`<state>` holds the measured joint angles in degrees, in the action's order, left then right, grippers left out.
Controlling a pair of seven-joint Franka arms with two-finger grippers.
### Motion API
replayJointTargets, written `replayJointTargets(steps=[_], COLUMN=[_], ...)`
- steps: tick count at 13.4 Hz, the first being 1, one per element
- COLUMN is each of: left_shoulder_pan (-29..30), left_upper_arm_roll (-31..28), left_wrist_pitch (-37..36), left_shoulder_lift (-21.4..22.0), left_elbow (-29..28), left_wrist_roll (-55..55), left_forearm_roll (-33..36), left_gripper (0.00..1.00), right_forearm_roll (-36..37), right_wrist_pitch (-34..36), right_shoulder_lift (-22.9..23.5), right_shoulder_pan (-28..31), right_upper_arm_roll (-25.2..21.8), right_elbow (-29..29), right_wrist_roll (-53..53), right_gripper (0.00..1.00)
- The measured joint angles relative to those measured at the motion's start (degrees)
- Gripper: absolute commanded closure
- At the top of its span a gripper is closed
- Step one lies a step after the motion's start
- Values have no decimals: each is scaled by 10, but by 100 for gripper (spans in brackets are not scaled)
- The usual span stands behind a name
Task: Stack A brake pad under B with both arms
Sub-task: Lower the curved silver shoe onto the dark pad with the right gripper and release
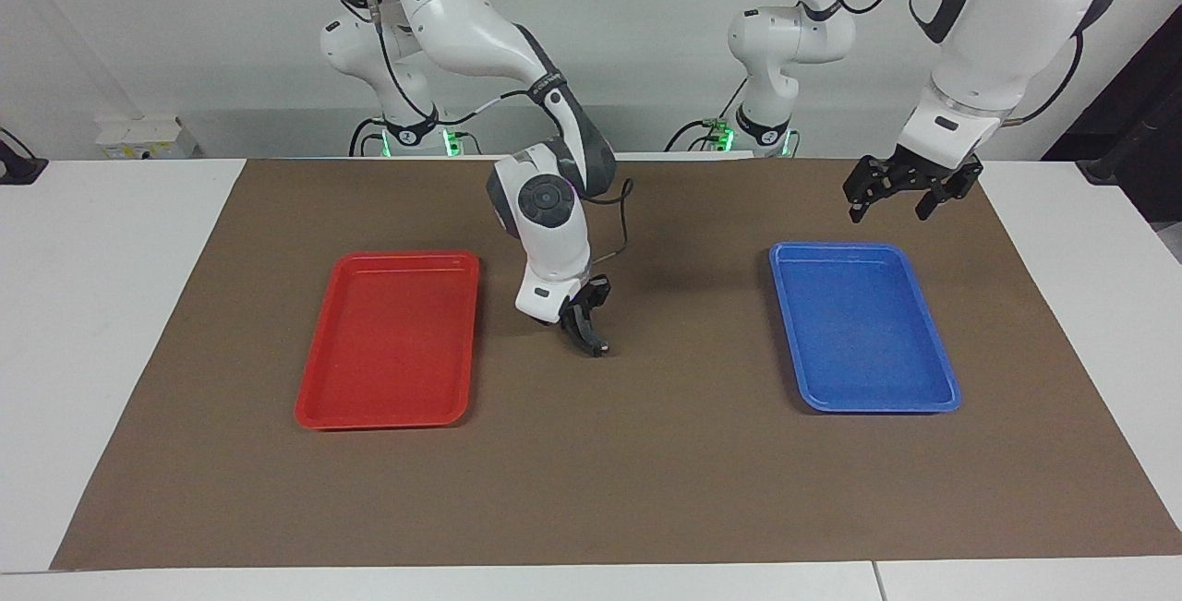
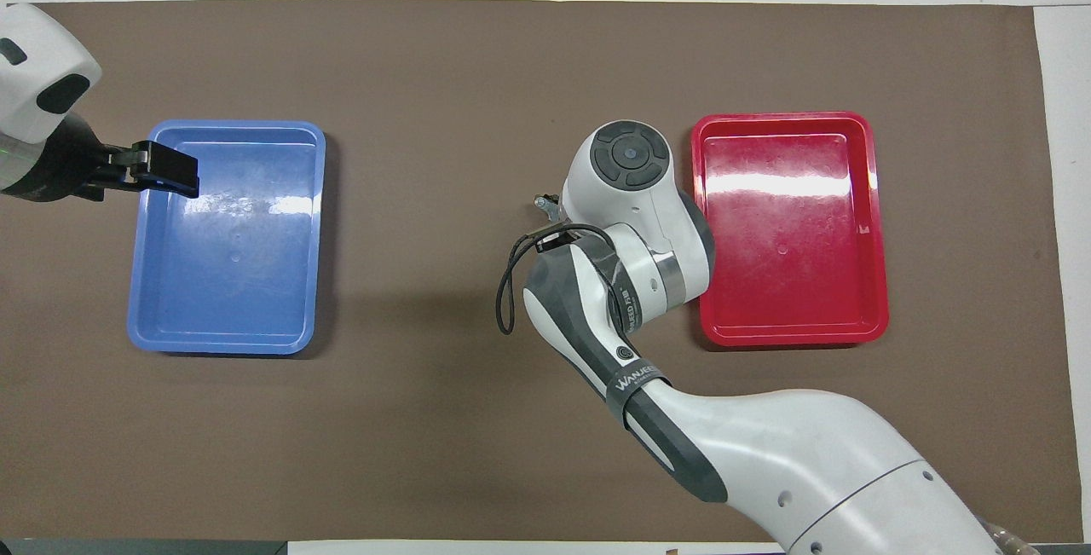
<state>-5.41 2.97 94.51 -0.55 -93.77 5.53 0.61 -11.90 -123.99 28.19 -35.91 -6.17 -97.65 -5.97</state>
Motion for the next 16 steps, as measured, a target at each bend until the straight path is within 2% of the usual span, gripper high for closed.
replayJointTargets(steps=[2, 3, 4, 6, 7, 10, 16], left_shoulder_pan=[4, 5, 5, 6, 6, 6, 6], left_upper_arm_roll=[0, 0, 0, -2, -3, -3, -3], left_wrist_pitch=[0, -1, -4, -23, -28, -32, -33], left_shoulder_lift=[0, 1, 2, 7, 12, 26, 27], left_elbow=[5, 9, 11, 12, 12, 12, 11], left_wrist_roll=[0, 0, 0, 0, 0, 0, 0], left_forearm_roll=[0, 0, 0, 0, 0, 0, 0], left_gripper=[1, 1, 1, 1, 1, 1, 1], right_forearm_roll=[-1, -1, -1, -2, -2, -3, -2], right_wrist_pitch=[-5, -11, -13, -14, -14, -14, 0], right_shoulder_lift=[0, 0, -1, -1, -1, -2, -25], right_shoulder_pan=[0, 0, 0, 0, 0, -8, -9], right_upper_arm_roll=[0, 1, 1, 1, 1, 2, -6], right_elbow=[-5, -10, -12, -13, -13, -13, 7], right_wrist_roll=[0, 0, 0, 0, 0, -2, -44], right_gripper=[100, 94, 80, 13, 0, 0, 0])
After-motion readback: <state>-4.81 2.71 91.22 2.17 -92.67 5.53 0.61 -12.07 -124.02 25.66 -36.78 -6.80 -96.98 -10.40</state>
